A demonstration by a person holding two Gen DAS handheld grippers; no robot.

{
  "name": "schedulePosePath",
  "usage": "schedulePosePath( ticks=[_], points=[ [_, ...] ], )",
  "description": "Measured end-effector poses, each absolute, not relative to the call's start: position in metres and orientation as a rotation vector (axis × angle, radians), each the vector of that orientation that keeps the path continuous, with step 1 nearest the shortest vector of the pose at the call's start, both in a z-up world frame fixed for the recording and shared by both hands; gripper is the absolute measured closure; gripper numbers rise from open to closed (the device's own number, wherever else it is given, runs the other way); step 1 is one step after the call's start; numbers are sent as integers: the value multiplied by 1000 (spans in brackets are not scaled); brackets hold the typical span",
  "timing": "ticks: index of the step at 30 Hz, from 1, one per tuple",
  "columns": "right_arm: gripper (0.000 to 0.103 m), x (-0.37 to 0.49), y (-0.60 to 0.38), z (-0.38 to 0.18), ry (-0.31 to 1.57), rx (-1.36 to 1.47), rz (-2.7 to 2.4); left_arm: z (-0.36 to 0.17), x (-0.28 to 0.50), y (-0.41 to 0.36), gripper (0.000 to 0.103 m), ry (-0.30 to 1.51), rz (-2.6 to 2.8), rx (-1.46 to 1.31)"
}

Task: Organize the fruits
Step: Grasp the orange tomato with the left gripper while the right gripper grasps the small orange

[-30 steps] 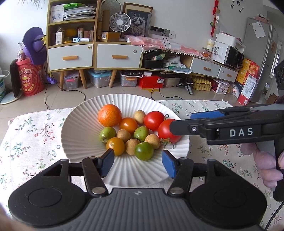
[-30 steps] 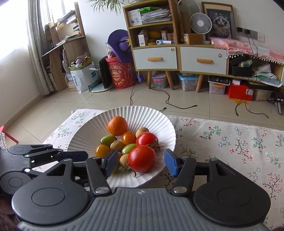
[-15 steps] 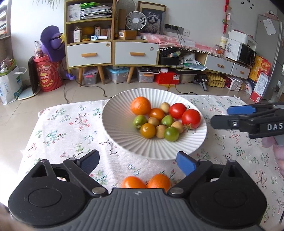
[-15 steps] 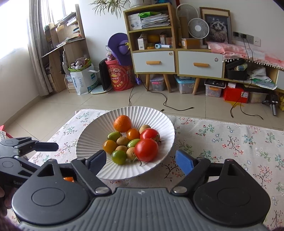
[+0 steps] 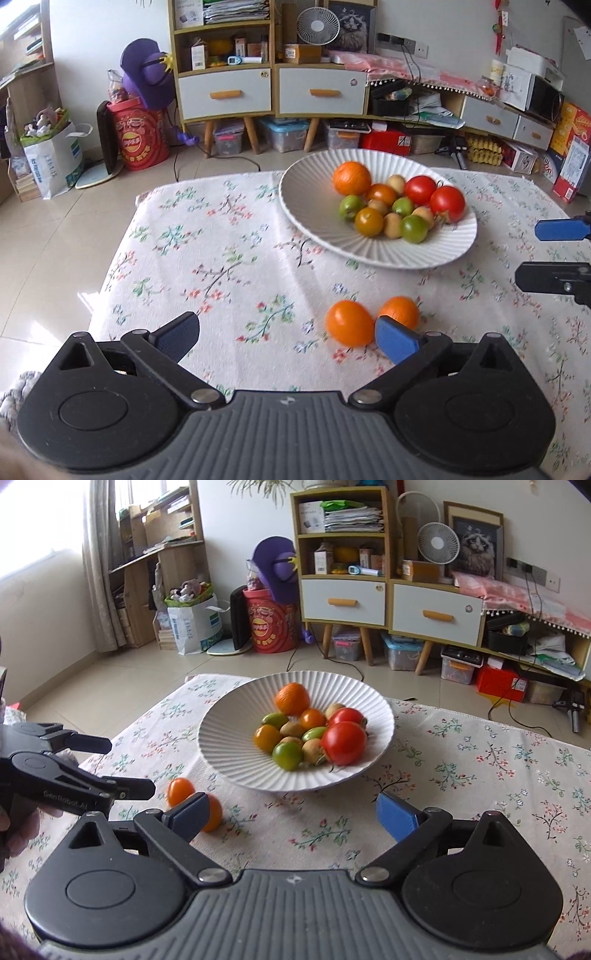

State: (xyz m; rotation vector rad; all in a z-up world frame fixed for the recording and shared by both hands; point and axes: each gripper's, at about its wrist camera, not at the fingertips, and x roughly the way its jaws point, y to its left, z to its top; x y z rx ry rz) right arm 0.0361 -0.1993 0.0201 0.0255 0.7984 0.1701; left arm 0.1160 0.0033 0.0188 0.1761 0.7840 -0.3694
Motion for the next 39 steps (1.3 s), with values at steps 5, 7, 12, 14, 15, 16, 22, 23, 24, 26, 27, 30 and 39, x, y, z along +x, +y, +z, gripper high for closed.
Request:
schedulePosePath(
  ticks=[5,7,12,14,15,16,22,23,24,26,27,30,39],
  points=[
    [7,30,-189,14,815,-8,202,6,114,11,3,809,-356,208],
    [7,30,-187,12,821,-18,210,2,113,13,3,811,-355,213],
    [7,29,-181,4,842,-29,211,-8,112,11,3,796,-387,215],
    [7,29,-180,0,853,-33,207,-13,113,8,3,788,-403,227],
    [7,29,-178,-2,859,-34,207,-14,113,7,3,786,-409,232],
    [7,29,-178,-3,863,-36,207,-16,113,6,3,784,-419,235],
    [7,31,-175,-10,885,-50,203,-18,113,-4,7,755,-483,237],
    [7,31,-174,-11,888,-49,202,-18,114,-5,8,750,-495,239],
    [7,31,-174,-11,889,-47,202,-18,114,-7,11,746,-506,241],
    [7,31,-172,-11,891,-43,206,-17,115,-9,18,739,-525,240],
    [7,31,-172,-10,890,-42,207,-17,115,-10,22,736,-534,238],
    [7,33,-170,-9,889,-40,212,-16,116,-13,30,727,-552,239],
    [7,36,-167,-12,901,-41,214,-14,117,-16,62,713,-580,235]
  ],
)
